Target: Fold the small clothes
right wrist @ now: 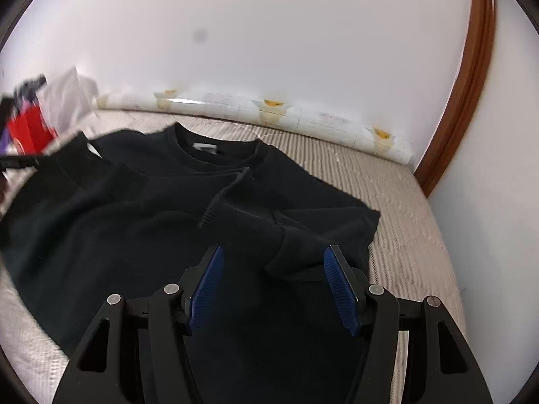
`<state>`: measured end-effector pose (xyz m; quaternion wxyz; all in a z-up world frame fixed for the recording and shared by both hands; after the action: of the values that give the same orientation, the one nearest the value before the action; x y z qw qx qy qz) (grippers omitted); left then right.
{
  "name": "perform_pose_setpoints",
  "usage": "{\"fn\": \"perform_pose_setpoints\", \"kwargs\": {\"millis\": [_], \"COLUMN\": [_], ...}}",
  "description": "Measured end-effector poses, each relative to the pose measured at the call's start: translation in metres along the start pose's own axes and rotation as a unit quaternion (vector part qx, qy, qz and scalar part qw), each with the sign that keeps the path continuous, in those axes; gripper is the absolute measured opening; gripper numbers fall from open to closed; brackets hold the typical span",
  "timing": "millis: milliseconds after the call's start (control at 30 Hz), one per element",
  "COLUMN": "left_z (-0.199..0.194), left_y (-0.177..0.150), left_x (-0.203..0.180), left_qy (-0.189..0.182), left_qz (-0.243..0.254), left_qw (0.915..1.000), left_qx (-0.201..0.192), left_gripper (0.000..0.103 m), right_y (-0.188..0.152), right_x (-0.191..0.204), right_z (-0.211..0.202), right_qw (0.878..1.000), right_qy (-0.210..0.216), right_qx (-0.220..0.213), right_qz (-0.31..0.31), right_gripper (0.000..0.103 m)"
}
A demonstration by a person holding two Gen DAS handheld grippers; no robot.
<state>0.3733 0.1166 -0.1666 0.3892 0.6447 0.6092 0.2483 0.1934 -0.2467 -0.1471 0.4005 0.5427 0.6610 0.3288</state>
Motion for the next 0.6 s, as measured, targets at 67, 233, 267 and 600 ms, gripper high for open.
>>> {"fn": "perform_pose_setpoints", "kwargs": {"millis": [67,233,267,600], "left_z": [0.007,0.02,0.017,0.001], "left_y": [0.003,0.004,0.007,0.054], "left_x": [-0.001,0.003,0.003,-0.004], "left_qy": [0.004,0.014,0.028,0.008], "left_qz": [0.01,-0.018,-0.012,-0.005], "left_qw": [0.9999,0.9996,0.9995,0.9965], "left_qx": [0.004,0.019,0.006,-0.083], "left_gripper": [0.057,0.029,0.02,0.01], "right_y": [0.002,0.007,0.006,0.033], "right_x": [0.0,-0.001,-0.002,-0.071], "right_z": [0.008,0.051,0.059,0.068], "right_qw": [1.0,1.0,0.999,0.987], "right_qy": [-0.002,-0.002,-0.003,0.009], "right_qx": [-0.007,0.015,0.026,-0.013], "right_qz": [-0.012,-0.02,-0.018,0.158], "right_gripper": [0.061,0.032,0.025,0.014]}}
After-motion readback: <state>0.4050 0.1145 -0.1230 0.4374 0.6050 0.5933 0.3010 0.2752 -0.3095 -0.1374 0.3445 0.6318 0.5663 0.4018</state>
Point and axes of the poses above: each gripper's, at about its wrist camera, not at the fingertips, and z roughly the way its jaws point, x to its left, y to its top, the point moved 5 cm from there along z, roughly the way its jaws point, and after that the axes turned 15 degrees about -x, right-handed, at the moved point
